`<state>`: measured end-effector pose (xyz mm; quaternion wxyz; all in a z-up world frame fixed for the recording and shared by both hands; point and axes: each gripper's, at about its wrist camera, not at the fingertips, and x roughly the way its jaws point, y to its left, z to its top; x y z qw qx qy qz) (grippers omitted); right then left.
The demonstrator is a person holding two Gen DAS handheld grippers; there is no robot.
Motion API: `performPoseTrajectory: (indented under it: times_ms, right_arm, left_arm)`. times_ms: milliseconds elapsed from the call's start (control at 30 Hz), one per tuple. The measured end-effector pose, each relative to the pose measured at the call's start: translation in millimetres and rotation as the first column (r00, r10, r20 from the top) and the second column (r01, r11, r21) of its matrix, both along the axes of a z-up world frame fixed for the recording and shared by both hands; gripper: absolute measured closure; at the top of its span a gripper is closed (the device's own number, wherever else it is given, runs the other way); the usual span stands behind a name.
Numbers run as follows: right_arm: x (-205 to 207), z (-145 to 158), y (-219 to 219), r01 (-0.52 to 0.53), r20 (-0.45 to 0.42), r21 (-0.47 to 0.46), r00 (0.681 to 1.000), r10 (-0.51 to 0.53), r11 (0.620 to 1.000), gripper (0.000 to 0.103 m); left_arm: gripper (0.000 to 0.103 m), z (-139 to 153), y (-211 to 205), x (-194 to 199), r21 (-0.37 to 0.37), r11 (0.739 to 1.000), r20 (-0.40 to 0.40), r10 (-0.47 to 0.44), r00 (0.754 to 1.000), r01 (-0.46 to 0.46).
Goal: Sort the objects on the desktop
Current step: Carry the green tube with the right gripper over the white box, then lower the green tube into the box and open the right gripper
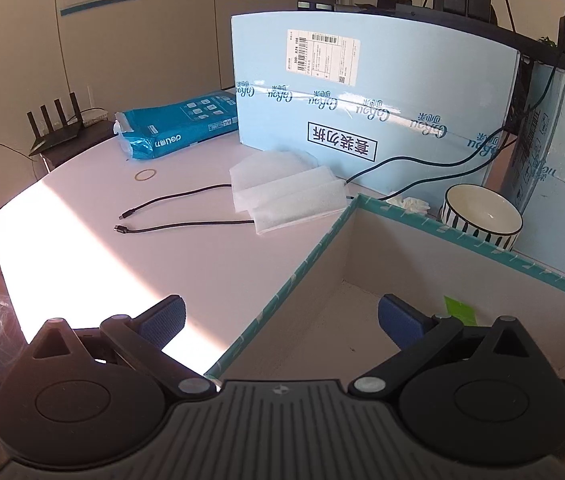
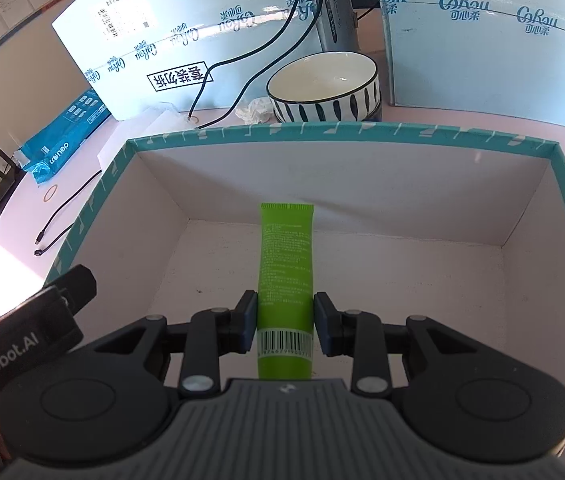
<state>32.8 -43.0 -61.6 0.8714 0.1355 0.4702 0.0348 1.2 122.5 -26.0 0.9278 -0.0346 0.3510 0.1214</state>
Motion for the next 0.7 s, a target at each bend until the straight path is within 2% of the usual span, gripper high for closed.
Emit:
performPoseTrajectory:
  times_ms: [467, 700]
  right_arm:
    - [12.6, -5.5, 20.9, -0.037, -0.019, -0.026, 0.999, 0.037, 0.999, 0.07]
    - [19.1, -9.4, 21.8, -0.035, -0.067, -0.031, 0.997, 0.033, 0.999, 0.07]
  left_arm:
    - [0.0, 5.5, 13.8, 1.0, -0.006, 0.997, 0.024, 0.072, 0.997, -0.072]
    - [0.0, 4.6, 14.6, 1.8, -0.009, 0.997, 0.016, 0.076, 0.997, -0.075]
